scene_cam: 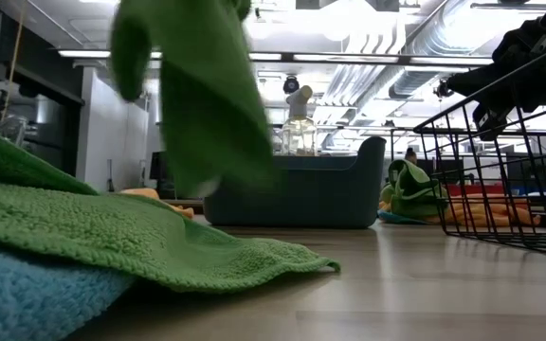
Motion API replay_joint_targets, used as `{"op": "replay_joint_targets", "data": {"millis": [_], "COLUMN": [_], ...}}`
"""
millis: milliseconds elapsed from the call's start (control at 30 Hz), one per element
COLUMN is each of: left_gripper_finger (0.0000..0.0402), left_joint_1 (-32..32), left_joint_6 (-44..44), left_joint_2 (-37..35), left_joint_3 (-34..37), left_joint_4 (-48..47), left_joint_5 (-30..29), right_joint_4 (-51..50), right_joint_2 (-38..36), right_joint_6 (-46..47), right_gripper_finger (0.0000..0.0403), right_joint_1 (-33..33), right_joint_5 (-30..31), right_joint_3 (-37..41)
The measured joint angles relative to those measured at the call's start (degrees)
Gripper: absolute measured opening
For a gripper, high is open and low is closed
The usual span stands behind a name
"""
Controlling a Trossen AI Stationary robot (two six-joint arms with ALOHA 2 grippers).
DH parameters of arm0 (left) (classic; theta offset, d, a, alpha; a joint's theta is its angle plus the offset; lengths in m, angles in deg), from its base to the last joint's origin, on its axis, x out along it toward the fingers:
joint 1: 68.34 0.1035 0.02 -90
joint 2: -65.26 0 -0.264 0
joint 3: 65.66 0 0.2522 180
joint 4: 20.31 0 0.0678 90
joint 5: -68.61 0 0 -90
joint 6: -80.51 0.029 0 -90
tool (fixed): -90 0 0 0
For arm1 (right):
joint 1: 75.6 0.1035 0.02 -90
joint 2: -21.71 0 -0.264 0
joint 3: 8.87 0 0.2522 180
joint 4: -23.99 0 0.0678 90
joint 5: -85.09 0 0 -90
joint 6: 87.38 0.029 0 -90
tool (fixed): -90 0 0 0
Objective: Sort microfiber towel by color & place in baskets
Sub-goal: Put the bottom green towel into the black wire basket
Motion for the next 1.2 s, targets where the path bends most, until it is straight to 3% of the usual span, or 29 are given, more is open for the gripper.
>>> {"op": "replay_joint_targets", "data": {"millis": [167, 233, 367, 467, 567, 733, 833, 1000, 1100, 1200], "left_gripper_finger": [0.0001, 0.0000, 0.0000, 0.0000, 0.0000, 0.0000, 0.0000, 0.0000, 0.0000, 0.0000], "left_joint_1": [2.7, 3.2, 3.6, 4.0, 5.0, 7.7, 9.3, 10.5, 10.6, 10.6], "left_joint_6": [0.6, 1.1, 3.3, 5.5, 8.1, 9.0, 9.0, 9.0, 9.0, 9.0], "left_joint_2": [-2.8, -3.1, -3.0, -3.1, -2.9, -3.0, -2.9, -3.0, -3.5, -4.2], "left_joint_3": [-1.9, -1.9, -1.6, 0.1, 1.4, 4.1, 4.2, 4.2, 4.2, 4.1], "left_joint_4": [2.6, 3.8, 6.4, 11.5, 15.4, 24.6, 26.9, 27.0, 27.1, 26.5], "left_joint_5": [-4.2, -6.2, -10.4, -13.3, -13.9, -13.2, -11.4, -10.9, -10.9, -10.9], "right_joint_4": [0.7, 4.7, 16.4, 24.3, 38.5, 52.0, 49.9, 39.3, 24.9, 5.2], "right_joint_2": [0.0, 0.0, 0.0, 0.9, 5.9, 22.9, 36.0, 54.5, 61.7, 67.7], "right_joint_6": [0.4, 8.8, 25.7, 25.6, 21.5, 14.6, 10.8, 1.8, -1.7, -3.9], "right_gripper_finger": [0.0000, 0.0000, 0.0000, 0.0000, 0.0000, 0.0000, 0.0000, 0.0001, 0.0012, 0.0051], "right_joint_1": [0.0, 0.0, 0.0, 0.0, 0.0, 0.0, 0.0, -0.3, -1.5, -2.3], "right_joint_5": [1.7, 4.1, 18.9, 27.9, 26.1, 14.3, 10.1, 9.1, 7.3, 4.7], "right_joint_3": [0.0, 0.0, 0.0, 0.0, 0.0, -8.5, -19.1, -38.8, -51.2, -64.2]}}
